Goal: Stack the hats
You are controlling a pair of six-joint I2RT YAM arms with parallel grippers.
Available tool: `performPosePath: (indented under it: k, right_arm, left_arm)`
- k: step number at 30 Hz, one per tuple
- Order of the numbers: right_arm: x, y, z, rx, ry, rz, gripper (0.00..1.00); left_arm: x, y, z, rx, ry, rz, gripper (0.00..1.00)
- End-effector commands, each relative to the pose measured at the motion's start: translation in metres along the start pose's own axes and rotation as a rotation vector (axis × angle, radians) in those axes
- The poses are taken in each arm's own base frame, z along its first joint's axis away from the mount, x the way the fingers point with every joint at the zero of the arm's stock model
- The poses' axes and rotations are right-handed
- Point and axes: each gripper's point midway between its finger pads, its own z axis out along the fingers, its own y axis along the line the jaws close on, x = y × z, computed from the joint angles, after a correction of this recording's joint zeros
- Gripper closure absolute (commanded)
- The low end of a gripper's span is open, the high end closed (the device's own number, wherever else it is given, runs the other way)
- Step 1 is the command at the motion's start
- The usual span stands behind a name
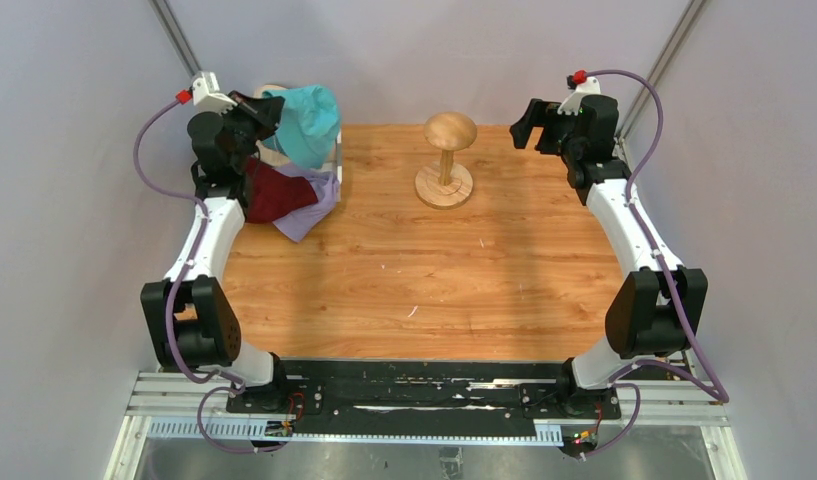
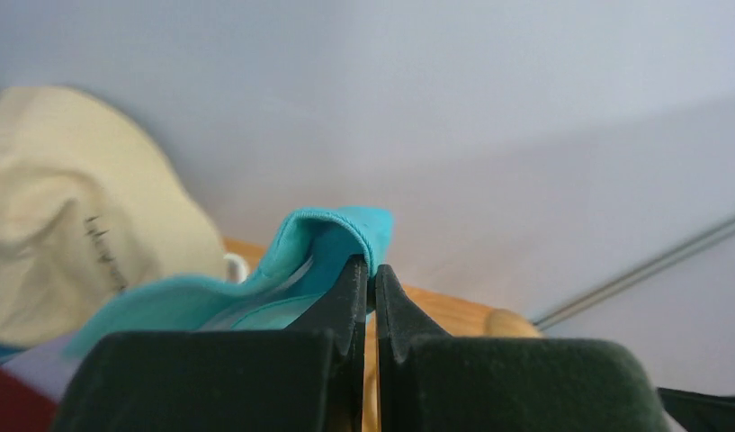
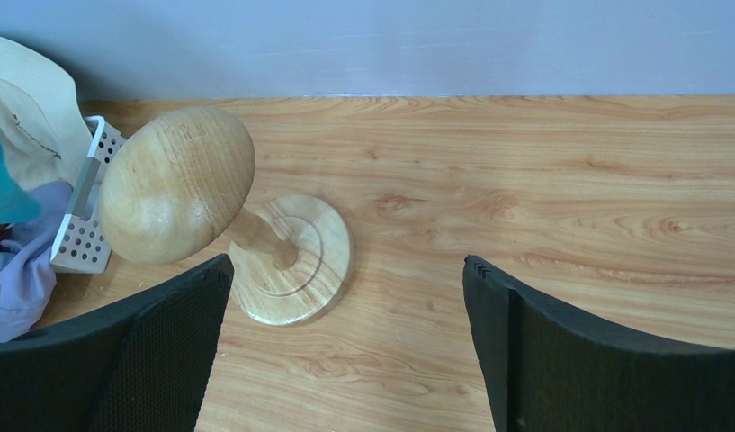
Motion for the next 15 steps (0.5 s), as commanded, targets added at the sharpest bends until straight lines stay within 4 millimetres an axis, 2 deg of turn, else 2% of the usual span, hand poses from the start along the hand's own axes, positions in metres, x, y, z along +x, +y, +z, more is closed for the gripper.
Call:
performPosePath:
  k: [1,4,9,15]
  right_arm:
    - [-0.015,0.014,-0.006,-0.041,-0.039,-0.005,0.03]
    - [-0.018,0.023,-0.009,-0.071,-0.050,-0.012,0.03]
    - [-0.023,0.039,-0.013,-0.105,-0.066,-0.030,0.04]
    - [-0.027,0.054,-0.015,-0.154,-0.078,-0.028,0.04]
  left_arm:
    - [-0.031,-0.074,-0.004,0.241,-0.064,-0.083,1.00]
    - [-0.039,-0.110,-0.003,0.335,-0.079,-0.129,1.00]
    - [-0.042,-0.157,0.001,0.451,-0.089,-0.182,1.00]
    - [-0.033,-0.191,0.012,0.580,-0.112,-0.286,1.00]
